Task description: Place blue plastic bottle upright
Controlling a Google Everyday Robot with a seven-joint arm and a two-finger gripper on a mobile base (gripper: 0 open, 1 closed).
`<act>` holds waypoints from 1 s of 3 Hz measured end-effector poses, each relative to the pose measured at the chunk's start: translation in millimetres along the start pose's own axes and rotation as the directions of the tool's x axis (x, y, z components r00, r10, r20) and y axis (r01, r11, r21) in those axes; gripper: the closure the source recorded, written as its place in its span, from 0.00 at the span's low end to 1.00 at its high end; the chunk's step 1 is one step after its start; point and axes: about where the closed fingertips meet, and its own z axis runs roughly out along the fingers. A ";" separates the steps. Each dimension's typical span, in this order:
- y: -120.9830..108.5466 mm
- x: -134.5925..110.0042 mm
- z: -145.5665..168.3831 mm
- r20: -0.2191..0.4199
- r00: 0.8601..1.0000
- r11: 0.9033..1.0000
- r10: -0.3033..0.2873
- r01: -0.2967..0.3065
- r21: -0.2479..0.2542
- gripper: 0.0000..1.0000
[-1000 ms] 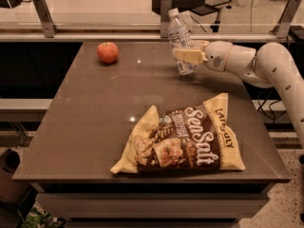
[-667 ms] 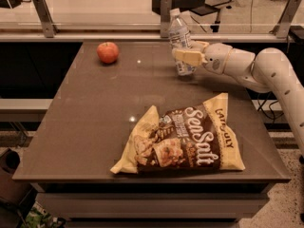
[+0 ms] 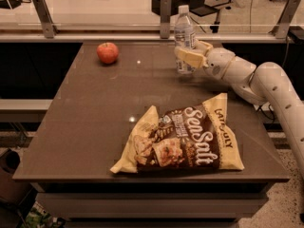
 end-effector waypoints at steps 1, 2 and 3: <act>3.4 -1.0 5.1 0.006 1.000 1.000 -0.005 0.005 -0.008 0.81; 5.4 -1.2 7.6 0.007 1.000 1.000 -0.006 0.006 -0.012 0.57; 7.2 -1.3 10.0 0.007 1.000 1.000 -0.005 0.005 -0.017 0.35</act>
Offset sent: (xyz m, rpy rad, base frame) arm 0.0000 0.0051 0.0020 0.0031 -0.0109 0.0049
